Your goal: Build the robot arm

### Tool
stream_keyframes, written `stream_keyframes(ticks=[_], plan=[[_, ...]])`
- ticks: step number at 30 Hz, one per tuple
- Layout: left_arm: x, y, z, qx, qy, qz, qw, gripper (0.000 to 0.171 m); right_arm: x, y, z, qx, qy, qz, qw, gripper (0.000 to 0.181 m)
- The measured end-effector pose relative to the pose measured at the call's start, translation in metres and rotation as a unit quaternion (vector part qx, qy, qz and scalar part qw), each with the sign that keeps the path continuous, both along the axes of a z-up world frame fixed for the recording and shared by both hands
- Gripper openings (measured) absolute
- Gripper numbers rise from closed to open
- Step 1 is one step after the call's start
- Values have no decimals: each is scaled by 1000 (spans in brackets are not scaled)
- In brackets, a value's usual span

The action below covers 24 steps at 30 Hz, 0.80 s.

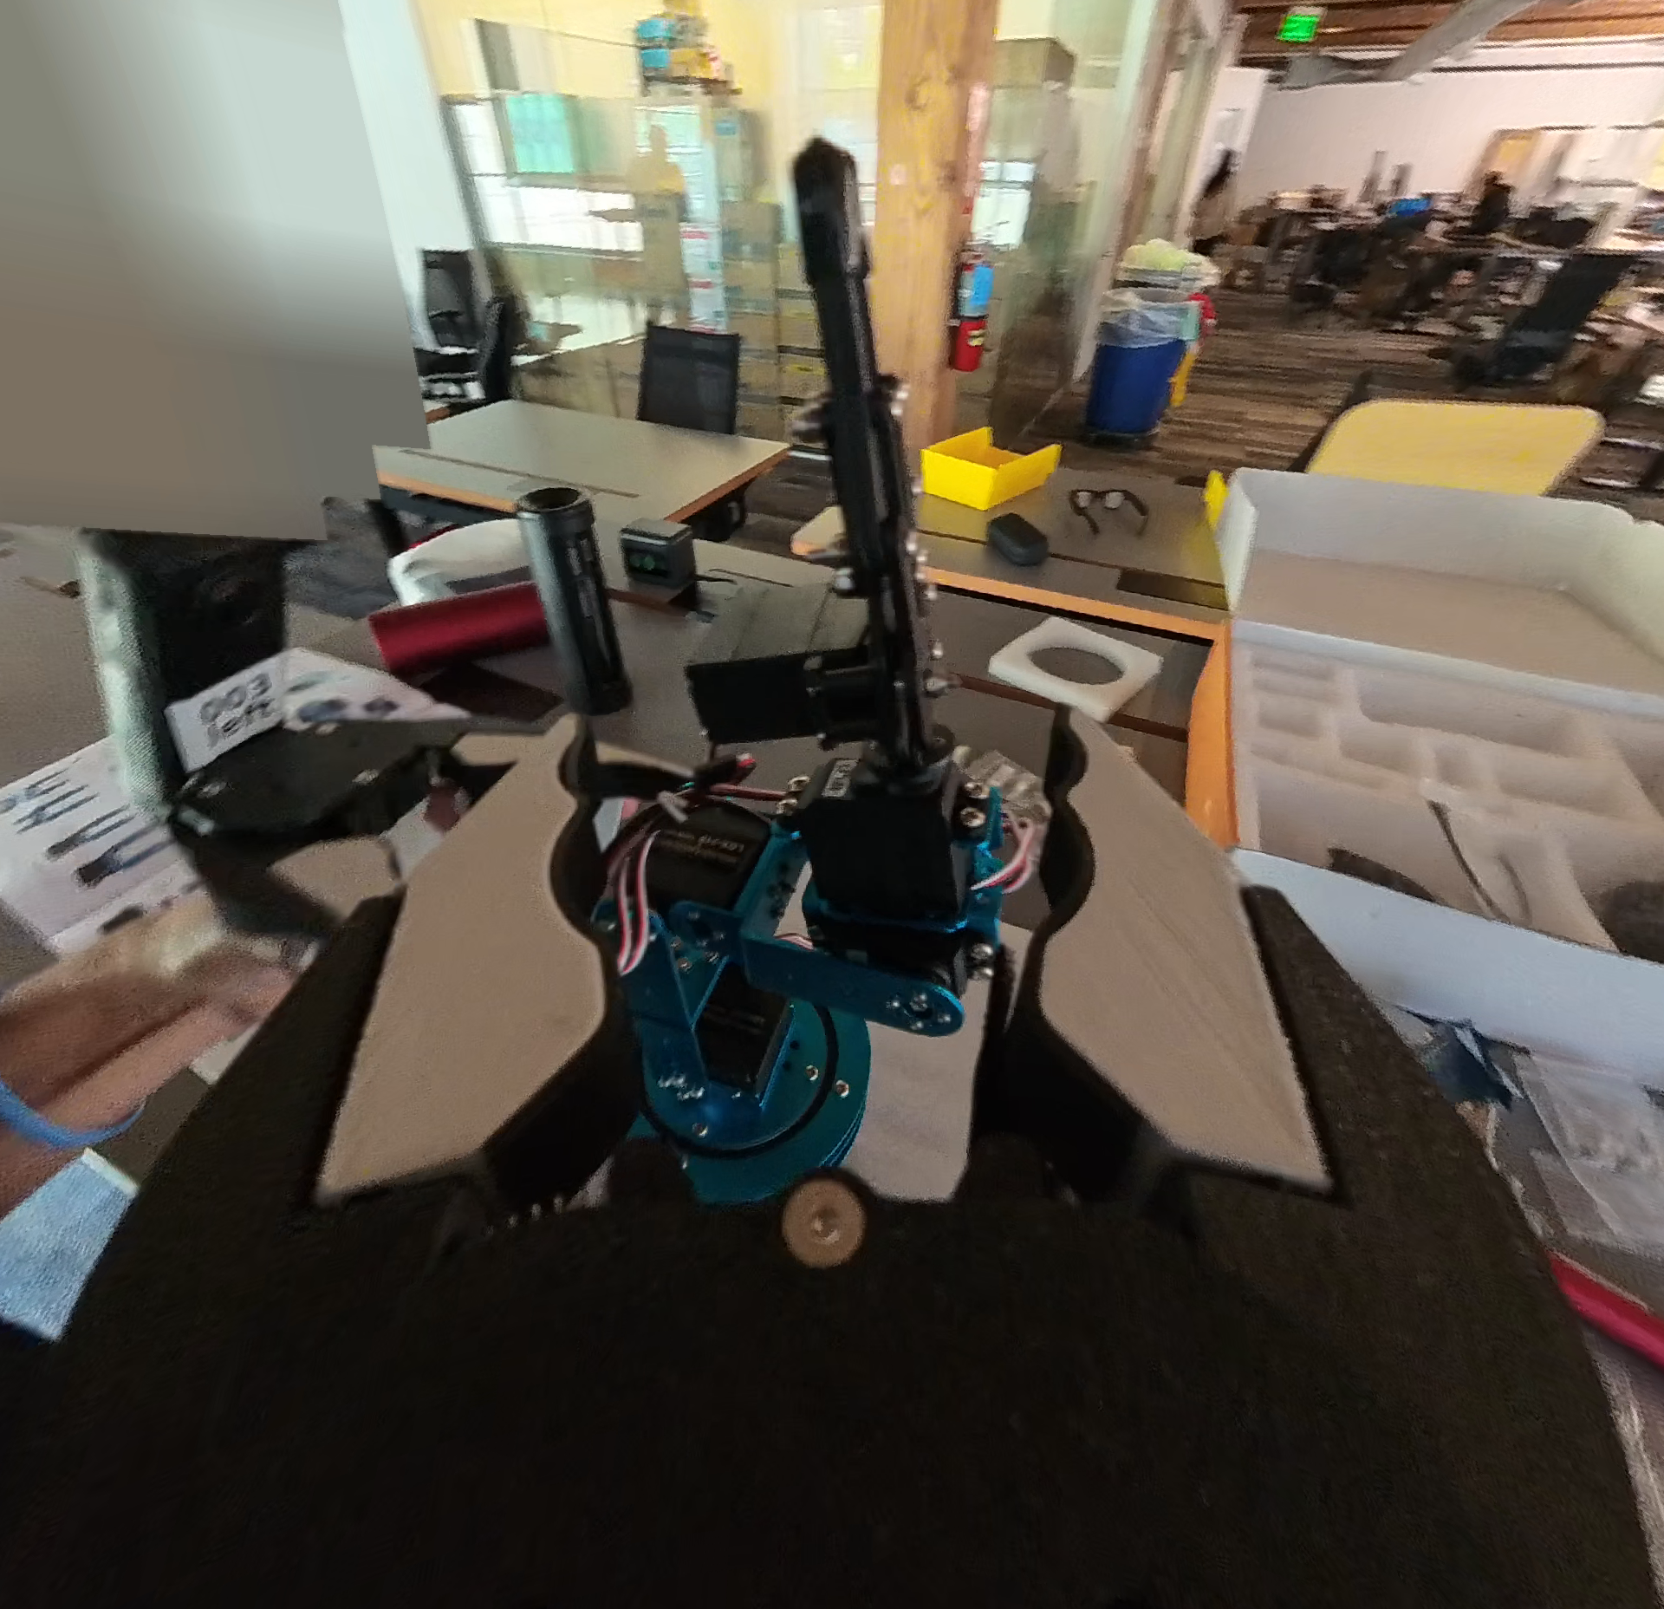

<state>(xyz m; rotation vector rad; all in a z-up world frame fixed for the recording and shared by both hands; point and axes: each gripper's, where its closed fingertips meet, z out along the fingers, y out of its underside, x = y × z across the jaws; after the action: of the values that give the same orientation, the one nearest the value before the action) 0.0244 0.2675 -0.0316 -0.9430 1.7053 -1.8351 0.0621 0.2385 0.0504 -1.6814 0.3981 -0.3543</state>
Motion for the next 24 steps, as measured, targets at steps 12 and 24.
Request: stream_keyframes(ticks=[12, 24], plan=[[-9, 19, -5, -9, -13, -18, 1000, 78, 33, -81, -14, 2, 15, -100, 995, 42], [20, 99, -42, 12, 117, 57, 991, 57, 56, -55, -249, -218, 180, 19, 959, 23]])
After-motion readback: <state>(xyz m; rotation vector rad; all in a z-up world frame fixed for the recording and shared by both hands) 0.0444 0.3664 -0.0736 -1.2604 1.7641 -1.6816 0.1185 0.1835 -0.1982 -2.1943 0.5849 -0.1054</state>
